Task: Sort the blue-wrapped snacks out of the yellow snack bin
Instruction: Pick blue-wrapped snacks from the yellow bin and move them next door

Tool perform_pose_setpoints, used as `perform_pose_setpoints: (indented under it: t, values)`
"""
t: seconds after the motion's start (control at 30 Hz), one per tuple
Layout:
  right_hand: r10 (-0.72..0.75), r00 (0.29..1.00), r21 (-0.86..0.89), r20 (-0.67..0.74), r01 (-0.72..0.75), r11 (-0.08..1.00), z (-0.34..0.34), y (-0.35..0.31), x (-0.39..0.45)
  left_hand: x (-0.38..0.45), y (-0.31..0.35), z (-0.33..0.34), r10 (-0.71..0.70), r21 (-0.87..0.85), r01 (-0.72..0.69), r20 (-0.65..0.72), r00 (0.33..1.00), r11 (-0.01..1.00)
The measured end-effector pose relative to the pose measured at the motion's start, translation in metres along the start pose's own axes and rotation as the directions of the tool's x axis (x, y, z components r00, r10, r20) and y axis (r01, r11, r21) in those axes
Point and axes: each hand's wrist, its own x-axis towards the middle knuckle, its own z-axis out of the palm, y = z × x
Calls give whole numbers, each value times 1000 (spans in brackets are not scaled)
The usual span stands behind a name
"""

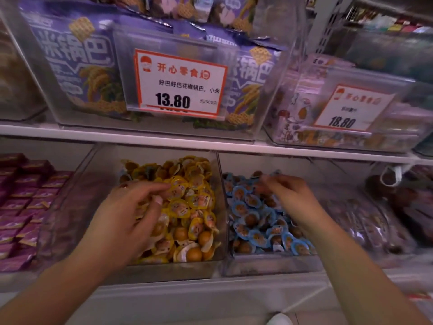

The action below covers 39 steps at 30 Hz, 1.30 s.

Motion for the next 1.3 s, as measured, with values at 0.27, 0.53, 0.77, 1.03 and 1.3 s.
perform_pose_setpoints:
  t: [0.27, 0.53, 0.77, 1.03, 1.3]
  values:
    - [-451, 878, -53, -162, 448, 892, 38, -36, -50, -47, -12, -75, -139, 64, 163, -287, 948, 985]
    - [-473, 575, -243, 667, 769, 592, 169, -86, -73, -69, -27, -97, -411, -234, 342, -394, 822, 910]
    - [-250, 496, -355, 831, 820, 448, 221, -67, -38, -54, -45, -93, -409, -315, 299, -381, 829, 901]
    - [-477, 465, -328, 745, 880, 344, 240, -60, 2, -35, -53, -97, -482, -474, 282, -376, 792, 834]
    - [-405, 612, -581, 680, 786, 212, 231, -79, 48, -38, -56, -101, -500, -467, 312, -362, 787, 828]
